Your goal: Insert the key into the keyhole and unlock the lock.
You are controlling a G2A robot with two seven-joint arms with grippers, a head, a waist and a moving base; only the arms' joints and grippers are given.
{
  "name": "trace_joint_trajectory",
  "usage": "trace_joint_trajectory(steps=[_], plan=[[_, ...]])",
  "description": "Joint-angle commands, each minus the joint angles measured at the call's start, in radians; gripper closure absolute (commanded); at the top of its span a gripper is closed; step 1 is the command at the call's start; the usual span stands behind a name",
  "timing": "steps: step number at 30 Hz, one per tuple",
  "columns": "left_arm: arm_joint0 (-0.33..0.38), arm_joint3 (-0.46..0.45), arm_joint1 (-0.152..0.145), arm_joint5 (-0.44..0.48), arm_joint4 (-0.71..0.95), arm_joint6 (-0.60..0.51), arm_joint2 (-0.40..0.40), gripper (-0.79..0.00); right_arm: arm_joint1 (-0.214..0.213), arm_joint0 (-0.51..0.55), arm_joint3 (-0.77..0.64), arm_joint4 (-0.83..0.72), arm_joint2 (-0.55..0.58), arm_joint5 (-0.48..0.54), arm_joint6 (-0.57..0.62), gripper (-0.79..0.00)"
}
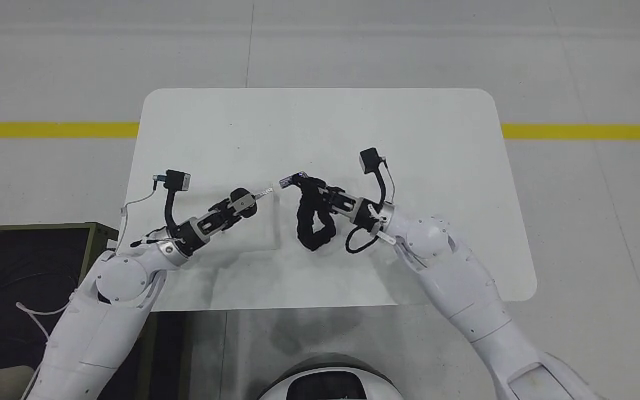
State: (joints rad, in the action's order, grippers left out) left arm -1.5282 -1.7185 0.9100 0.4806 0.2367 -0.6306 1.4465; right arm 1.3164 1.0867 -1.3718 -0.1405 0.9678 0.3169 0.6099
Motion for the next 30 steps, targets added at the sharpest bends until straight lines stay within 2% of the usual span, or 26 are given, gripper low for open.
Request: trace_joint_trajectory(steps=[1,9,30], plan=[[0.007,0.0,0.003,-0.018,-0.004,-0.012,0.001,0.0,0.002,0.005,-0.003,0.006,0.001,0.005,-0.002,0.0],[0.019,0.006,0.014,-0.045,-0.019,-0.031,-0.003,0.0,0.012,0.01,-0.004,0.036,-0.002,0.006,0.008,0.0],[0.003,-0.015,0.039,-0.044,-0.055,-0.024,0.013,0.0,0.028,0.018,-0.004,0.048,0.023,0.008,0.047,0.0]])
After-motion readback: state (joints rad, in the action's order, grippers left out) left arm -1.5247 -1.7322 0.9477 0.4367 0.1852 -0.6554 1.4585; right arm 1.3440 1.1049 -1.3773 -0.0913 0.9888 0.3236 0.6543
